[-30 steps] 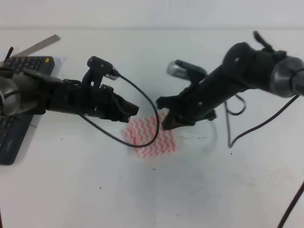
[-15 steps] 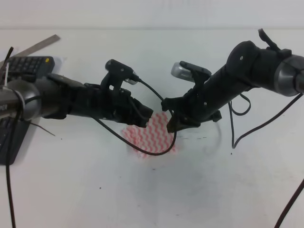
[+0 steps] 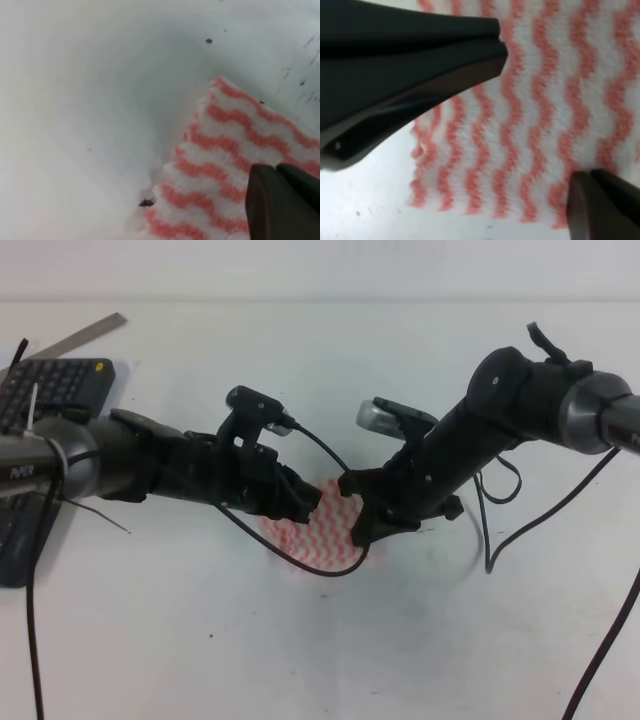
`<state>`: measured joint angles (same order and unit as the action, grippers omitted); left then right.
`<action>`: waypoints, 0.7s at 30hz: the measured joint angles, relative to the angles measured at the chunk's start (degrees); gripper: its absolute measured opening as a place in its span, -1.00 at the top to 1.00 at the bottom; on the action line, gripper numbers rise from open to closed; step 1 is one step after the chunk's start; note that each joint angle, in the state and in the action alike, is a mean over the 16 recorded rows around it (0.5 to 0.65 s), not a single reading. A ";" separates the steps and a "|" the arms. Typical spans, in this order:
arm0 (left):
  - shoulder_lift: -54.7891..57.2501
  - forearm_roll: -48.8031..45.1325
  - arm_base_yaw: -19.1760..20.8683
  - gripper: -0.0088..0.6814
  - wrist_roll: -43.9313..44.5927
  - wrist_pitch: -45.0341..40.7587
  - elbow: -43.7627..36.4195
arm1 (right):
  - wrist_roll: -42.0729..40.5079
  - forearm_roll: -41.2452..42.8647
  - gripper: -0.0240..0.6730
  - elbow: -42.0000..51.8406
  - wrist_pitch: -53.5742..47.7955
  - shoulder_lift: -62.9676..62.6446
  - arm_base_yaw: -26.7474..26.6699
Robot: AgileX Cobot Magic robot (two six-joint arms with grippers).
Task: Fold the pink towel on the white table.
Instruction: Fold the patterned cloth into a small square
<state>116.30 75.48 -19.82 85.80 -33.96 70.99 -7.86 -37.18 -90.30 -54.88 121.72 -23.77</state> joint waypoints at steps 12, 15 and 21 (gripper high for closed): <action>-1.92 -3.99 0.01 0.98 -6.45 -3.72 0.00 | -0.16 0.22 0.98 -0.08 1.14 -2.02 -0.16; -2.70 -5.88 -0.12 0.98 -9.41 -5.10 0.00 | -0.16 0.39 0.98 -0.09 1.90 -2.26 -0.17; -3.93 -10.62 -0.87 0.98 -15.45 -6.35 -0.02 | -0.16 0.56 0.98 -0.10 3.01 -2.34 -0.17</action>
<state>112.37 64.86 -20.69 70.35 -40.31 70.98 -8.02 -36.62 -90.40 -51.87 119.38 -23.95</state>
